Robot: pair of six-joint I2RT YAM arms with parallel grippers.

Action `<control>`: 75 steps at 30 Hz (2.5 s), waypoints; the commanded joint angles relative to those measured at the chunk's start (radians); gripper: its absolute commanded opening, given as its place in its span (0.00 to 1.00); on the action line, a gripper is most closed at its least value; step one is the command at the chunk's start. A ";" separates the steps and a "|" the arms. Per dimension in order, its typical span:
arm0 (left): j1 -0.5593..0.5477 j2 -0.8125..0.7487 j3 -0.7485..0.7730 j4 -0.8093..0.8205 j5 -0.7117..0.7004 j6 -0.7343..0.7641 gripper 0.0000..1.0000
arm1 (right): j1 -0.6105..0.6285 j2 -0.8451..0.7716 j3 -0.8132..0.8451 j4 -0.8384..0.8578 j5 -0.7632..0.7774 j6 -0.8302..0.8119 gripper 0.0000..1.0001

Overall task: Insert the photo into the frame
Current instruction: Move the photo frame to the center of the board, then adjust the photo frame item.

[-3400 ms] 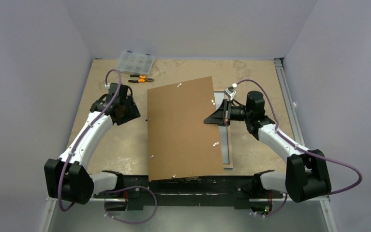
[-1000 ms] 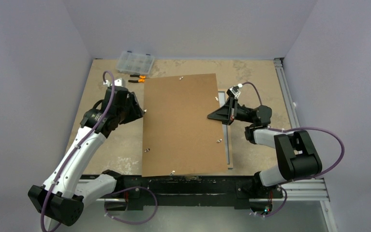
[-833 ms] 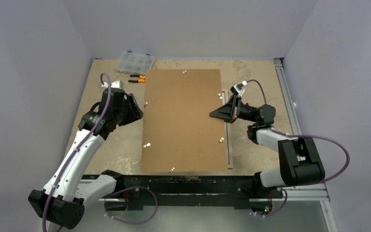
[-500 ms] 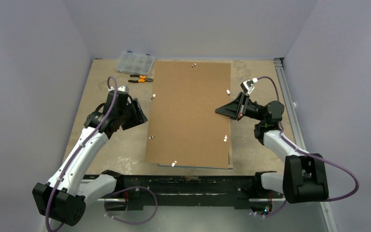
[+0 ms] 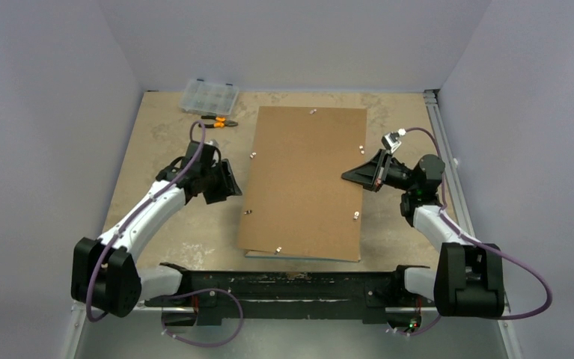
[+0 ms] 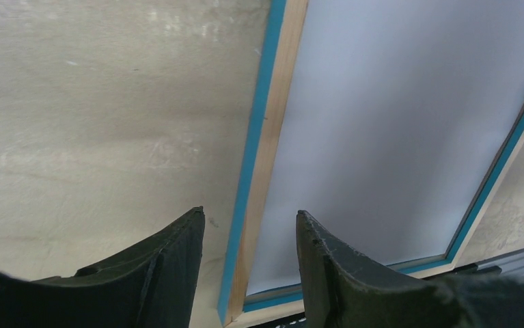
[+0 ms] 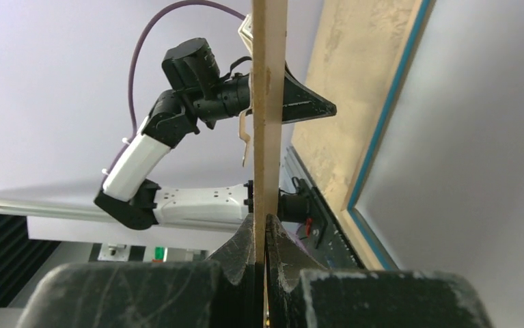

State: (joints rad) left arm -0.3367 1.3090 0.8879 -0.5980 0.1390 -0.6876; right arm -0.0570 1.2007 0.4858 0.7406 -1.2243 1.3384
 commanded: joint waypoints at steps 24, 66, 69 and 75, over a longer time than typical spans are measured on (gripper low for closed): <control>-0.091 0.229 0.020 0.116 -0.093 0.012 0.03 | -0.035 -0.014 0.080 -0.498 0.055 -0.434 0.00; 0.125 0.138 0.004 0.142 0.057 0.081 0.54 | 0.201 0.261 0.235 -0.315 0.077 -0.376 0.00; 0.125 0.157 0.022 0.169 0.091 0.069 0.54 | 0.205 0.250 0.234 -0.327 0.071 -0.375 0.00; 0.125 0.185 0.099 0.142 0.082 0.062 0.54 | 0.219 0.238 0.213 -0.353 0.074 -0.390 0.00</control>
State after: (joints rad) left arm -0.2161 1.4887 0.9028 -0.4759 0.2054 -0.6136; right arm 0.1444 1.4841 0.6727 0.3557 -1.1126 0.9356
